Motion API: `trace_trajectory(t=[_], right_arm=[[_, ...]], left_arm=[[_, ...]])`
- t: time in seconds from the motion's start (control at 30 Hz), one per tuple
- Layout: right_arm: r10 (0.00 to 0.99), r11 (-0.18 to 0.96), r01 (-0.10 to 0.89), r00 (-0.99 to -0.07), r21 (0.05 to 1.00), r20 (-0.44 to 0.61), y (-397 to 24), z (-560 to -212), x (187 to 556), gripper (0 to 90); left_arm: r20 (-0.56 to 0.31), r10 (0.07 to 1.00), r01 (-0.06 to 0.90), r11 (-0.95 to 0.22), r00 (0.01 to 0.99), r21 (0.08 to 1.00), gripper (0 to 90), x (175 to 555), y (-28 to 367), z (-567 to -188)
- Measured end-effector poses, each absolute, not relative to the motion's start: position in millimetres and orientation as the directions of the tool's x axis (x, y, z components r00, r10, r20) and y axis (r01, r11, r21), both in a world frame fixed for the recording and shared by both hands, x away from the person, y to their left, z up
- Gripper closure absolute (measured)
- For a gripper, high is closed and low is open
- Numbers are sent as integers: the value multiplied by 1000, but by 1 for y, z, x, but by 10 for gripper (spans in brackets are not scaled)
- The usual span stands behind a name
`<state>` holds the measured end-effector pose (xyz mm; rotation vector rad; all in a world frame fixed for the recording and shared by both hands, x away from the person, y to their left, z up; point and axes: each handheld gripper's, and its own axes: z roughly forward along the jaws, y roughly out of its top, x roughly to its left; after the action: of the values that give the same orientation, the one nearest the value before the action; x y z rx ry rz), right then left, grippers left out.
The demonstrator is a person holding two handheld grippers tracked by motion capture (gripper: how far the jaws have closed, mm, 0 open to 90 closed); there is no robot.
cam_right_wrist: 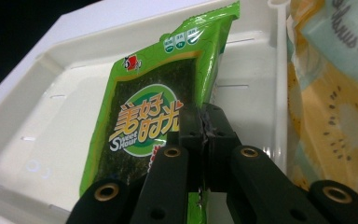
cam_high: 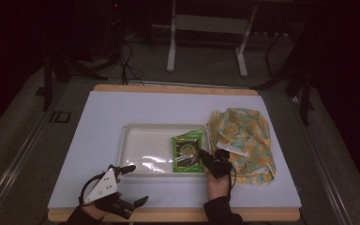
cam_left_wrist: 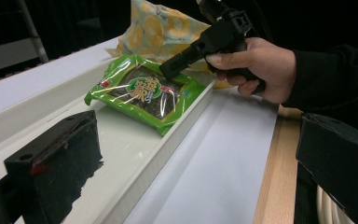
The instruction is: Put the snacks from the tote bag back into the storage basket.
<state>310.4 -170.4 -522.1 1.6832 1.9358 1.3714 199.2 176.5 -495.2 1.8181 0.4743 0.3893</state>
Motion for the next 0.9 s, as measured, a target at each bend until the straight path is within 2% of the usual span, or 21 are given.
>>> trace_trajectory(t=[0.6,0.9], right_arm=[[897,-40,648,-312,760,314,-171,-520,315,770],[892,24,606,-372,795,257,-164,-502,314,733]], left_arm=[[28,504,122,-262,863,957,4,200,176,-495],[29,505,122,-263,863,957,4,200,176,-495]])
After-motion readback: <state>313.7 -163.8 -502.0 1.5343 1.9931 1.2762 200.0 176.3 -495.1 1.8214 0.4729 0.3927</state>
